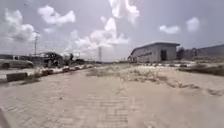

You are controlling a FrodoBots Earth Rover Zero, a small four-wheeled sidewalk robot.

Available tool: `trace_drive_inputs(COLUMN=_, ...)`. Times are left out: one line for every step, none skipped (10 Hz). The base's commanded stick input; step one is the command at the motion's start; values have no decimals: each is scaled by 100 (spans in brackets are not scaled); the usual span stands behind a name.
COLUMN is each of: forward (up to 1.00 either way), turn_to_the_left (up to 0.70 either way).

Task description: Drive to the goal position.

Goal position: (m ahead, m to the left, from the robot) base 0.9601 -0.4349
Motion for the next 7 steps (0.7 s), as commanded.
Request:
trace_drive_inputs(forward=70, turn_to_the_left=0)
trace_drive_inputs(forward=70, turn_to_the_left=0)
trace_drive_inputs(forward=70, turn_to_the_left=0)
trace_drive_inputs(forward=70, turn_to_the_left=0)
trace_drive_inputs(forward=70, turn_to_the_left=0)
trace_drive_inputs(forward=70, turn_to_the_left=0)
trace_drive_inputs(forward=70, turn_to_the_left=0)
